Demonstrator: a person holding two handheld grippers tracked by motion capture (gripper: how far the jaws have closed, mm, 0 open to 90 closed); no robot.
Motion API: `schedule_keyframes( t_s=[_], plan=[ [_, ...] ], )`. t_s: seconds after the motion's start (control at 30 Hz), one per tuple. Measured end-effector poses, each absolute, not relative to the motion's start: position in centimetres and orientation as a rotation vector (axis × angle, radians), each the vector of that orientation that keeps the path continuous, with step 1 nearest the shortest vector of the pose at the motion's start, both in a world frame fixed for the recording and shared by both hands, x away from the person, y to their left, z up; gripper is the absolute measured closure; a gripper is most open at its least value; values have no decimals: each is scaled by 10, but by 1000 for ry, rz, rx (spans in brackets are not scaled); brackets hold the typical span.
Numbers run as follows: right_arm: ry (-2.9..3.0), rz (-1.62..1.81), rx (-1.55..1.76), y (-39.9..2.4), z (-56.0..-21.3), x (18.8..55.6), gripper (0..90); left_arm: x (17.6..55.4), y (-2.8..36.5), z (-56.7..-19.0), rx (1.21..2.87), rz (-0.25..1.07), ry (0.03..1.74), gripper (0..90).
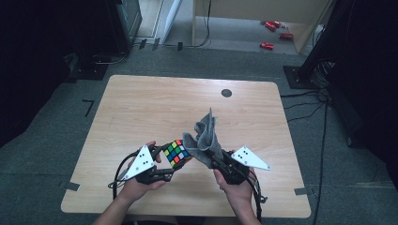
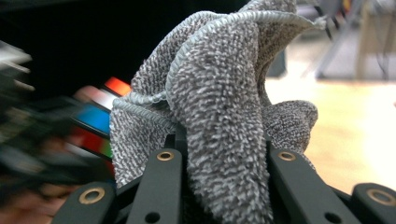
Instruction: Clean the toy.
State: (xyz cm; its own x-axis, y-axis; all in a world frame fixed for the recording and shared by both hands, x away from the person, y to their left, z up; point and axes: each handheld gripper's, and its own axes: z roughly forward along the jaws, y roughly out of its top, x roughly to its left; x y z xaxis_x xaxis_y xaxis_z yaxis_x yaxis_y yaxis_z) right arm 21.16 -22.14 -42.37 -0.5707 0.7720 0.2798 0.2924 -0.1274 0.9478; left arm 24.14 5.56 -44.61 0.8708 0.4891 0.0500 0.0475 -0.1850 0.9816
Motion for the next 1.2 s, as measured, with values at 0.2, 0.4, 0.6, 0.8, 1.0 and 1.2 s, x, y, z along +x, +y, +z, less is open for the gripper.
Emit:
schedule_keyframes(
  t_s=[0.2,0.4,0.6,0.8,1.0,1.2],
  plan=[
    [1863,1788,1016,-199,-415,199,741,233,46,-446,1752,427,358,344],
    [1873,1728,1164,-212,-435,215,739,234,54,-440,1685,390,364,345],
    [1822,1729,1215,-221,-430,216,735,236,54,-442,1717,418,370,345],
    [1812,1857,1044,-205,-409,198,728,232,46,-445,1751,419,338,345],
    [1822,1848,1071,-204,-421,203,729,231,51,-438,1703,394,338,345],
    [1886,1718,1216,-216,-438,219,731,235,58,-434,1644,353,371,345]
  ],
)
